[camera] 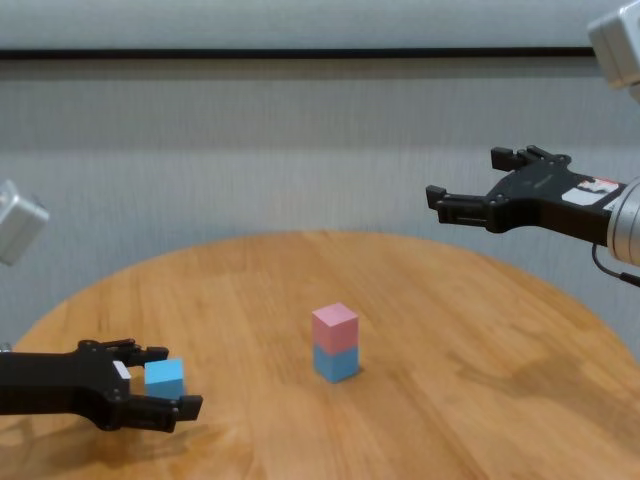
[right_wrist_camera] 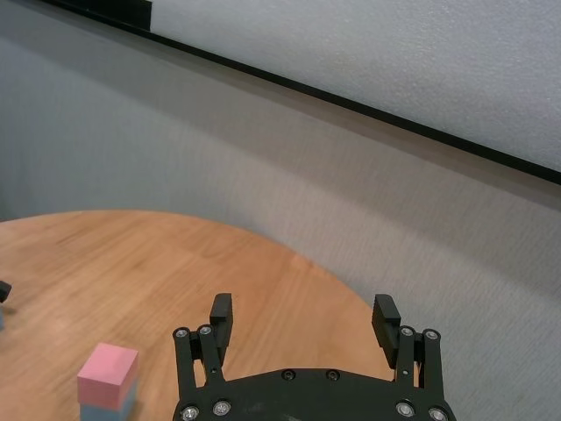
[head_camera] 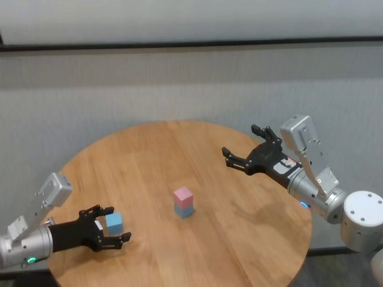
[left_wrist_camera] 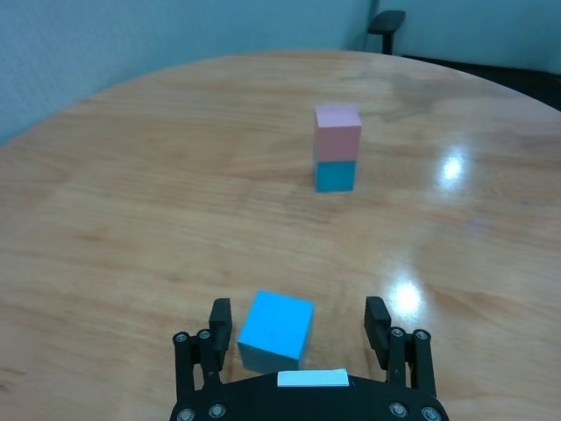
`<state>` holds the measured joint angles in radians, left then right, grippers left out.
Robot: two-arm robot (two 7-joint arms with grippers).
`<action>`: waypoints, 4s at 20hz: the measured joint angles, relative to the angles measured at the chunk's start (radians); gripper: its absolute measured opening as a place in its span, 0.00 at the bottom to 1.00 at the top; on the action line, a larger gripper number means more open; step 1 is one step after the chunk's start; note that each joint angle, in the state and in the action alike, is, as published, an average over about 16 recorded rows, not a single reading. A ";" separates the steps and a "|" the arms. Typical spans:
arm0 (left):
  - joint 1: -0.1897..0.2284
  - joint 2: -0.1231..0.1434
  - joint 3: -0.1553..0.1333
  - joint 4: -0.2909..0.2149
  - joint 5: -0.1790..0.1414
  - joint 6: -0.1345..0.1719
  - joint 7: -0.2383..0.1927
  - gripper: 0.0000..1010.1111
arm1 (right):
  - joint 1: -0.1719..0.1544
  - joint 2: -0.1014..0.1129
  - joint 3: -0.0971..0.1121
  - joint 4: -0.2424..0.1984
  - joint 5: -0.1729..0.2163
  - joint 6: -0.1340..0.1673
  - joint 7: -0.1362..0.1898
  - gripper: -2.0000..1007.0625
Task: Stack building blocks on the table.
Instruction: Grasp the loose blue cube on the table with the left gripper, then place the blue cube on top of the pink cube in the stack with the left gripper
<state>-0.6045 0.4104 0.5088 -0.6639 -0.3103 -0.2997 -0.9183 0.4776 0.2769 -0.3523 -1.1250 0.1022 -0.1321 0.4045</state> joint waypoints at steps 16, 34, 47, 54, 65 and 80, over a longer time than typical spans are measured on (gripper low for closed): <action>0.021 0.013 -0.004 -0.041 0.005 0.020 0.014 0.53 | 0.000 0.000 0.000 0.000 0.000 0.000 0.000 1.00; -0.005 0.015 0.051 -0.302 0.065 0.170 0.118 0.40 | 0.000 0.000 0.000 0.000 0.000 0.000 0.000 1.00; -0.095 -0.061 0.131 -0.259 0.103 0.213 0.124 0.40 | 0.000 0.000 0.000 0.000 0.000 0.000 0.000 1.00; -0.121 -0.100 0.133 -0.191 0.098 0.194 0.125 0.40 | 0.000 0.000 0.000 0.000 0.000 0.000 0.000 1.00; -0.148 -0.143 0.133 -0.119 0.097 0.166 0.115 0.40 | 0.000 0.000 0.000 0.000 0.000 0.000 0.000 1.00; -0.154 -0.171 0.121 -0.074 0.091 0.144 0.109 0.40 | 0.000 0.000 0.000 0.000 0.000 0.000 0.000 1.00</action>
<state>-0.7583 0.2398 0.6296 -0.7384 -0.2197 -0.1552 -0.8096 0.4777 0.2768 -0.3524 -1.1249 0.1022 -0.1321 0.4045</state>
